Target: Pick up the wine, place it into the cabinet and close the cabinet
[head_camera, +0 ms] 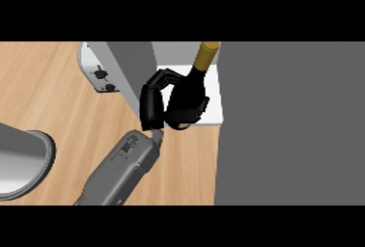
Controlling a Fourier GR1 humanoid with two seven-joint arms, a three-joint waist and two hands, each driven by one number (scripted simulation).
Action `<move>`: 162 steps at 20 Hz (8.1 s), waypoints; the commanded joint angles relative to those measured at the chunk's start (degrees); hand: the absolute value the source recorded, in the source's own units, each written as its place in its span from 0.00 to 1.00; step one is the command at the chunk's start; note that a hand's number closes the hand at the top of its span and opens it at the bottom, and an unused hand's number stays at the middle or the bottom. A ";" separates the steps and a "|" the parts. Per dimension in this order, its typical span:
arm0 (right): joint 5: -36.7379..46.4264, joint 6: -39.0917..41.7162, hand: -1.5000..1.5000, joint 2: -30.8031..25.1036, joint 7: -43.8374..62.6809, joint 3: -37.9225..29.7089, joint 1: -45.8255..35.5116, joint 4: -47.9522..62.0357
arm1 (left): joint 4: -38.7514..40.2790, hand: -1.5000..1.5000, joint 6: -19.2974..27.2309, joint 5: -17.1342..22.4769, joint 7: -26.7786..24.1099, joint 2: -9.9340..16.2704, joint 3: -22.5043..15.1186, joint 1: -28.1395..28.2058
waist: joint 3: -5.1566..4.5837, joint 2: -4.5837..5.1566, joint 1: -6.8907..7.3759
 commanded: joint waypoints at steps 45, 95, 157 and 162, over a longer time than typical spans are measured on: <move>0.13 0.37 0.00 2.13 -0.31 5.70 3.50 -5.55 | 45.87 1.00 -9.88 12.52 -17.18 -0.02 21.73 -28.98 | -0.04 0.78 -2.07; 0.22 0.70 0.00 1.87 -2.60 6.94 3.97 -4.42 | 52.71 0.00 -16.77 6.90 -26.32 -0.05 21.55 -24.83 | -0.06 1.07 -2.79; -10.02 2.58 1.00 -2.07 3.44 2.71 5.47 -6.62 | -47.22 0.00 17.59 7.63 -13.23 16.03 -33.66 36.71 | 0.05 -0.24 0.70; -7.98 4.75 1.00 -2.76 4.20 4.62 5.10 -6.03 | -57.16 0.00 15.75 7.36 -8.98 24.64 -33.90 39.03 | 0.05 -0.26 0.87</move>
